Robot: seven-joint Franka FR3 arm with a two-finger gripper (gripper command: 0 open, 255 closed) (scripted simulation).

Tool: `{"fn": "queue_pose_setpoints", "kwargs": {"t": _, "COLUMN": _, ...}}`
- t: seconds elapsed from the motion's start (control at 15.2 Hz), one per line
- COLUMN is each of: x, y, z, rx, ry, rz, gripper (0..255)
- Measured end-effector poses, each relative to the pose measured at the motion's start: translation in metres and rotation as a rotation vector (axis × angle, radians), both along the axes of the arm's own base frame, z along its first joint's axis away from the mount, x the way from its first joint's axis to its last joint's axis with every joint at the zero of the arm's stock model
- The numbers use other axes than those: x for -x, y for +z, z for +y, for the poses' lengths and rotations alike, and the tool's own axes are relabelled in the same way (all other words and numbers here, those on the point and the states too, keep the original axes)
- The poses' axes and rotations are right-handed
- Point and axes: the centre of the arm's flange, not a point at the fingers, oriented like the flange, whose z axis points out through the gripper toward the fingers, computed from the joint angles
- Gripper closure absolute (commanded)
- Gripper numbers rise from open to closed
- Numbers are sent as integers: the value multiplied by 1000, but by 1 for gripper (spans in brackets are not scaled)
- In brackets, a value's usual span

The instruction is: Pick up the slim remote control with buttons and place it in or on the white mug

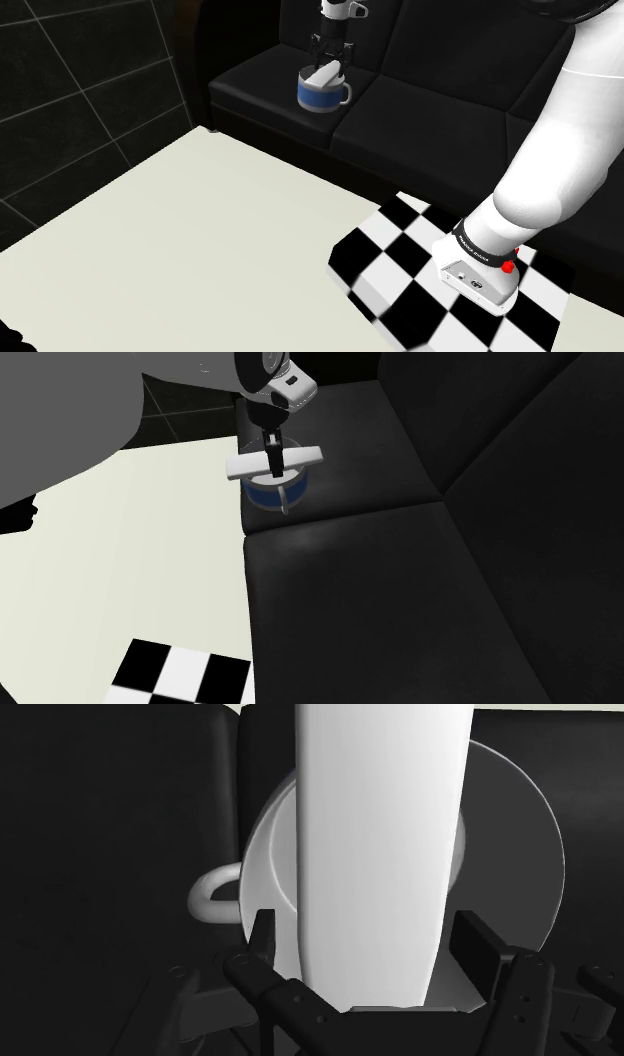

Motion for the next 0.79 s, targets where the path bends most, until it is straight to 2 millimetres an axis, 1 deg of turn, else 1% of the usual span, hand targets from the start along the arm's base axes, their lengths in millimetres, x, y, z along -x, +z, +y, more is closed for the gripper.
{"fn": "queue_pose_setpoints", "kwargs": {"t": 0.26, "x": 0, "y": 0, "z": 0, "rx": 0, "ry": 0, "rz": 0, "gripper": 0}}
{"fn": "queue_pose_setpoints", "kwargs": {"t": 0.33, "x": 0, "y": 7, "z": -1, "rx": 0, "ry": 0, "rz": 0, "gripper": 0}}
{"fn": "queue_pose_setpoints", "kwargs": {"t": 0.4, "x": 0, "y": 16, "z": 2, "rx": 0, "ry": 0, "rz": -1, "gripper": 0}}
{"fn": "queue_pose_setpoints", "kwargs": {"t": 0.53, "x": 0, "y": 39, "z": -1, "rx": 0, "ry": 0, "rz": -1, "gripper": 0}}
{"fn": "queue_pose_setpoints", "kwargs": {"t": 0.66, "x": 0, "y": 47, "z": 0, "rx": 0, "ry": 0, "rz": -1, "gripper": 0}}
{"fn": "queue_pose_setpoints", "kwargs": {"t": 0.79, "x": -1, "y": 49, "z": 0, "rx": 0, "ry": 0, "rz": 0, "gripper": 0}}
